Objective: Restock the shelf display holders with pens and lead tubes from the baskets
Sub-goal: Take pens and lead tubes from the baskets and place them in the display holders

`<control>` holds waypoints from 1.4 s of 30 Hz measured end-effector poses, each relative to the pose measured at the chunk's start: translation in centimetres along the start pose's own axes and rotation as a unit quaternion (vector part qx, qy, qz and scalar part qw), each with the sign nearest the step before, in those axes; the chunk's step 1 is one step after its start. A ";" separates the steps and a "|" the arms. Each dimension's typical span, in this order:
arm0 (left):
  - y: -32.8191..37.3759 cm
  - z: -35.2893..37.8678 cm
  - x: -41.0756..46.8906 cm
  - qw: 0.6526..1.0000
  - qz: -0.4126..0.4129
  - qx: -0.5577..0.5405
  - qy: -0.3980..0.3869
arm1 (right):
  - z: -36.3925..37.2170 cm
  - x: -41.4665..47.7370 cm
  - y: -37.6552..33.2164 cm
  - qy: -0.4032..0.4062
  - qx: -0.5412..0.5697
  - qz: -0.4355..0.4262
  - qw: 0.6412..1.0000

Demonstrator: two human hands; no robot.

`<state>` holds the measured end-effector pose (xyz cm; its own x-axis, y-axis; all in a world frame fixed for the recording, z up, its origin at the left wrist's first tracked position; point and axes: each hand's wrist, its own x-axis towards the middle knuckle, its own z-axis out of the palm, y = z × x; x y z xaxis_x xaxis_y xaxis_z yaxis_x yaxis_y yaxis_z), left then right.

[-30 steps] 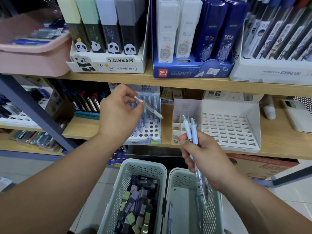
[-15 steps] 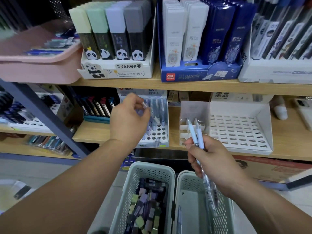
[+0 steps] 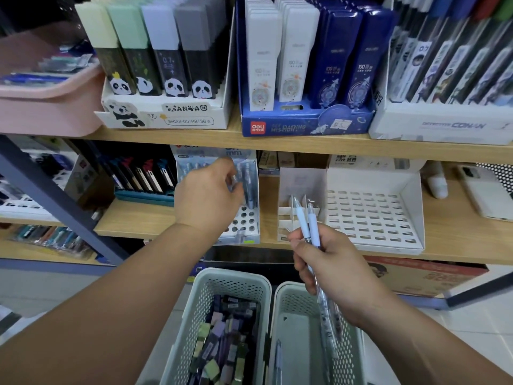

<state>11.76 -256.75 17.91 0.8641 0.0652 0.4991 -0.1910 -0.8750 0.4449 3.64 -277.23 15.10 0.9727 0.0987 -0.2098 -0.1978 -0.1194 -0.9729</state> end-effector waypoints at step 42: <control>4.4 -2.0 -8.4 0.814 -0.138 -0.272 -0.494 | 0.7 0.4 -1.9 0.168 0.324 0.038 0.930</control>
<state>2.77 -260.16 17.18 0.8103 -0.4300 -0.3981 0.1280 -0.5330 0.8363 4.29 -276.25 16.78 0.9143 -0.2135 -0.3441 -0.1929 0.5176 -0.8336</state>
